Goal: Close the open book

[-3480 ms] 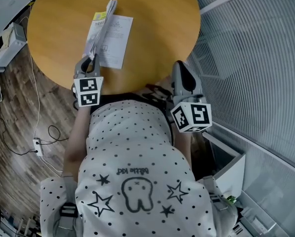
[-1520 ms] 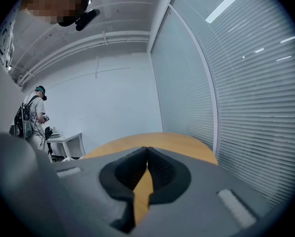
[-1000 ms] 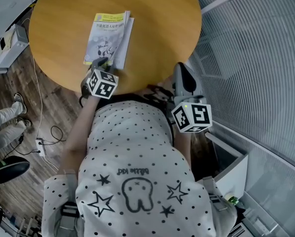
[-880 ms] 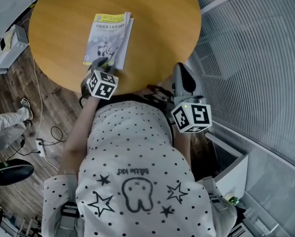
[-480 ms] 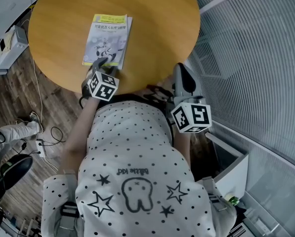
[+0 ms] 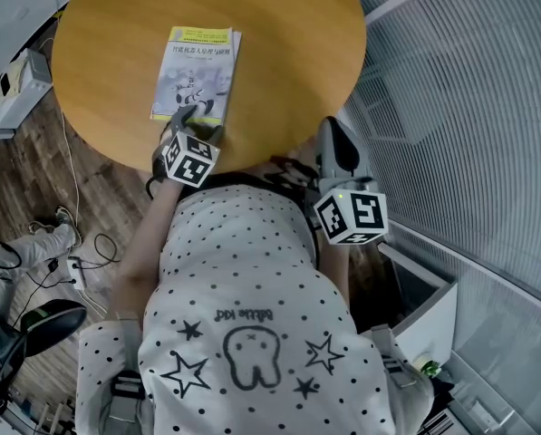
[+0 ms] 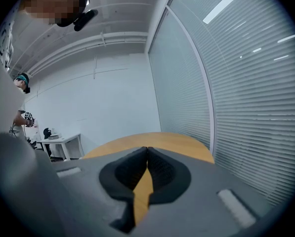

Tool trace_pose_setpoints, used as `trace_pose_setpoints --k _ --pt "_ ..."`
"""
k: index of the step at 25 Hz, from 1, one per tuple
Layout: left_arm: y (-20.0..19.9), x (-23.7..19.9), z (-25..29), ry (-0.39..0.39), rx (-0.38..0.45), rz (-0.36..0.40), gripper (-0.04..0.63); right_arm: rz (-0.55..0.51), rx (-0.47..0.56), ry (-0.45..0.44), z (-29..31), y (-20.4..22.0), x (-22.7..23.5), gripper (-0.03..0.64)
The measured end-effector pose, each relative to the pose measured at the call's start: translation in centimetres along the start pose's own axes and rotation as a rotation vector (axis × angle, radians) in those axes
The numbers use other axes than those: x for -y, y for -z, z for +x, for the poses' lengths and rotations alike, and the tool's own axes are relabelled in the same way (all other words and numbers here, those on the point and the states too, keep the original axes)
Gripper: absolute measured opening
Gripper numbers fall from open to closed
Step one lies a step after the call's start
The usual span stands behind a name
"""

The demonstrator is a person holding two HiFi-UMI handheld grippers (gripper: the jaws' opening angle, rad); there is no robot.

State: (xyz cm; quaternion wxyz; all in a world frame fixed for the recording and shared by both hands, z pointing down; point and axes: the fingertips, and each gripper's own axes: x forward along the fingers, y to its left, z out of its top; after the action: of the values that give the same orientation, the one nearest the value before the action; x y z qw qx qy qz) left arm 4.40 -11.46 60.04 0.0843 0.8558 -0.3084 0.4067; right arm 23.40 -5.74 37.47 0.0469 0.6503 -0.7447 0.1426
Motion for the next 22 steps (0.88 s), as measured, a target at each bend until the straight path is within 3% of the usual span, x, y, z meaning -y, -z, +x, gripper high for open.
trace_pose_setpoints --k 22 --pt "-0.5 -0.1 -0.8 0.021 0.034 0.002 0.299 -0.008 -0.001 -0.001 0.1 -0.2 -0.9 0.005"
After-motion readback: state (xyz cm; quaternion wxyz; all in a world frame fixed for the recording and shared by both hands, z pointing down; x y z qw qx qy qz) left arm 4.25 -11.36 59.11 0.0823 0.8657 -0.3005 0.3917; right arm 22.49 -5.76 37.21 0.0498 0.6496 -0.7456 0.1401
